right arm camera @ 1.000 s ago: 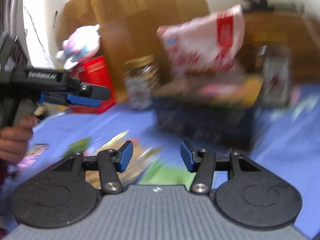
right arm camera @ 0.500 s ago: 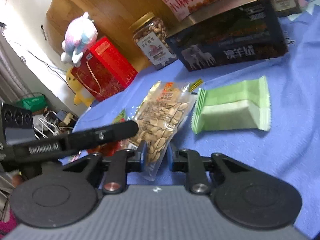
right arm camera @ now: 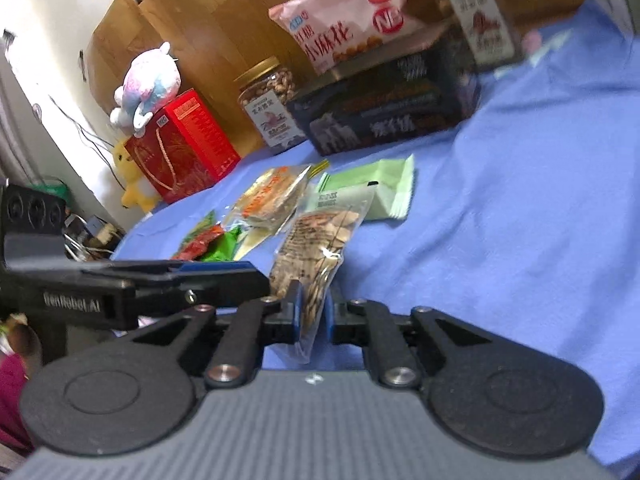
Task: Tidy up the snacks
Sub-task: 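Reach the left tool to the clear bag of seeds and grasp it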
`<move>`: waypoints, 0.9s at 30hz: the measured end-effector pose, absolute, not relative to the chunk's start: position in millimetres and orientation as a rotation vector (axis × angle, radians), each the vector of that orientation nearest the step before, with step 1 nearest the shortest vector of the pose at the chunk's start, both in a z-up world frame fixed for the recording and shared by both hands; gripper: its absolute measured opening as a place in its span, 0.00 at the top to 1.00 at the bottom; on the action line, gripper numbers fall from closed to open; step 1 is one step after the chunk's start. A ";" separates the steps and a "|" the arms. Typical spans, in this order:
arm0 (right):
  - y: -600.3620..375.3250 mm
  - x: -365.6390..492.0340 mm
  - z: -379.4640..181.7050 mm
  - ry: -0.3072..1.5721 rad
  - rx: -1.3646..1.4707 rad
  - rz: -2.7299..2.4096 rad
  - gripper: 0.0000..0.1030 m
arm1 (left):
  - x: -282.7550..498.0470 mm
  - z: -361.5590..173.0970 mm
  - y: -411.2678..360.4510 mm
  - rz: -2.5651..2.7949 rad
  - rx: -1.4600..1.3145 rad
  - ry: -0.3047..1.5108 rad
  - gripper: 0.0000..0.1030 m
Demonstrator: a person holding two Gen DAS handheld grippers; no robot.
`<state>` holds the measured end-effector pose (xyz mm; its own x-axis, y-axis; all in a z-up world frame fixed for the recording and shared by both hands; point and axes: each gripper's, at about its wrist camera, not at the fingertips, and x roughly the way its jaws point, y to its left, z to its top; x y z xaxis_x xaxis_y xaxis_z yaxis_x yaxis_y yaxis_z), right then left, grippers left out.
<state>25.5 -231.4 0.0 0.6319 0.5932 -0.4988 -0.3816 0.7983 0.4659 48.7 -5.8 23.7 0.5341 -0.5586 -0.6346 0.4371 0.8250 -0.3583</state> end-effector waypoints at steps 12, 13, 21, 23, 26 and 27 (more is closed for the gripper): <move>-218.9 13.4 -3.7 0.572 0.125 0.541 0.86 | 56.5 24.7 8.8 -0.569 -0.216 0.811 0.30; -217.6 12.0 -4.1 0.563 0.108 0.539 0.86 | 58.2 24.0 8.2 -0.570 -0.213 0.811 0.28; -213.9 10.9 -7.9 0.539 0.061 0.531 0.86 | 68.3 15.2 8.6 -0.568 -0.190 0.817 0.21; -213.8 11.4 -9.0 0.541 0.063 0.530 0.86 | 70.4 14.7 8.4 -0.576 -0.185 0.816 0.21; -213.6 11.5 -9.9 0.541 0.065 0.533 0.86 | 73.5 14.8 4.9 -0.589 -0.172 0.815 0.21; -213.9 11.2 -10.2 0.541 0.068 0.535 0.86 | 74.8 14.7 3.2 -0.594 -0.167 0.816 0.21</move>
